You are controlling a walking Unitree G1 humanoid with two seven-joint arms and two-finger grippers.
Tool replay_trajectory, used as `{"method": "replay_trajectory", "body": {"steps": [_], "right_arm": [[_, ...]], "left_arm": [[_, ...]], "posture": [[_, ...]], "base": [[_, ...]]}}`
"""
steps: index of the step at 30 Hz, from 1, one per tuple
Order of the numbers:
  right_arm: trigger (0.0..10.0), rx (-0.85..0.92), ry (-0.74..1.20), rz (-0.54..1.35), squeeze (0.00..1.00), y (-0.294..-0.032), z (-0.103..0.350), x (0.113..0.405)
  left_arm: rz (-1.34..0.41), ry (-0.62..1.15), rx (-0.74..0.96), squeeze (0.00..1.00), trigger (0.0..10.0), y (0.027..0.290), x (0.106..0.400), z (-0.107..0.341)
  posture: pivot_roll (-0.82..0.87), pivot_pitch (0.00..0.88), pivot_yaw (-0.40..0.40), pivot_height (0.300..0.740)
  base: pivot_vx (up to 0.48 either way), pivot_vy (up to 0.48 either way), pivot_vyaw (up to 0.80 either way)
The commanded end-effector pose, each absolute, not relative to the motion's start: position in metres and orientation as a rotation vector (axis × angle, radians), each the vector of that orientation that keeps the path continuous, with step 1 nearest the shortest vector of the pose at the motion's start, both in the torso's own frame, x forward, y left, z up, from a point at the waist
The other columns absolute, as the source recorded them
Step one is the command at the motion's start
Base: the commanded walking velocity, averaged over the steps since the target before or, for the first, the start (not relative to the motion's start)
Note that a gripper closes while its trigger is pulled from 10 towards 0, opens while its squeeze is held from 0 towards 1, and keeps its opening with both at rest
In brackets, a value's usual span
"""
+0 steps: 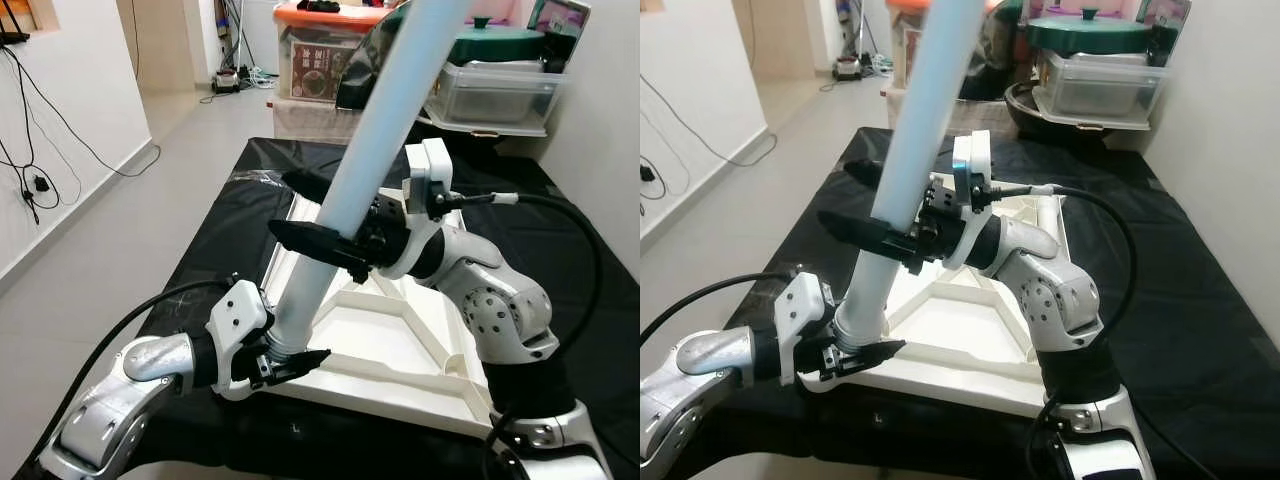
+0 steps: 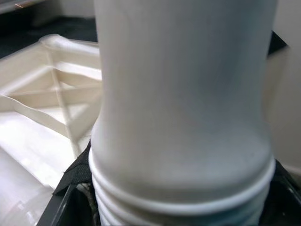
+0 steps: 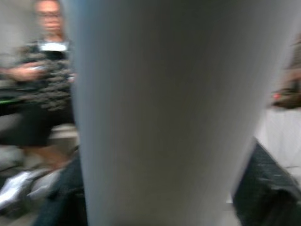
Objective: Building children table
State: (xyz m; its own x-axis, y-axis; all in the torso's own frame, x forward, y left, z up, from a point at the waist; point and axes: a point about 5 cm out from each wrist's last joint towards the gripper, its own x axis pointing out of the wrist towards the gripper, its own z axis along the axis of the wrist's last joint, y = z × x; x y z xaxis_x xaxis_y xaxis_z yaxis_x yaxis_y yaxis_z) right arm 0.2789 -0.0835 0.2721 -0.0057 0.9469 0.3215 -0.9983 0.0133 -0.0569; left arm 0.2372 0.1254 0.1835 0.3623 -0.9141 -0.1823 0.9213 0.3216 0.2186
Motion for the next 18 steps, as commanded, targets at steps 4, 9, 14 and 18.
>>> {"method": "replay_trajectory", "body": {"steps": [4,9,14,18], "right_arm": [[0.0,0.236,-0.244,1.633,0.00,-0.083,0.263,0.271],[0.0,0.291,-0.233,1.673,0.00,-0.084,0.255,0.264],[0.0,0.324,-0.234,1.666,0.00,-0.084,0.254,0.263],[0.0,0.360,-0.232,1.650,0.00,-0.082,0.251,0.263]], "left_arm": [[-1.295,0.003,0.319,0.00,10.0,0.121,0.228,0.190],[-1.299,0.022,0.313,0.00,10.0,0.125,0.230,0.188],[-1.297,0.017,0.310,0.00,10.0,0.123,0.233,0.188],[-1.254,-0.026,0.314,1.00,10.0,0.123,0.240,0.190]], "posture": [[0.06,0.000,-0.071,0.740],[0.05,0.000,-0.066,0.740],[0.05,0.000,-0.066,0.740],[0.05,0.000,-0.065,0.740]], "base": [[0.000,0.000,0.00],[0.000,0.000,0.00],[0.000,0.000,0.00],[0.000,0.000,0.00]]}}
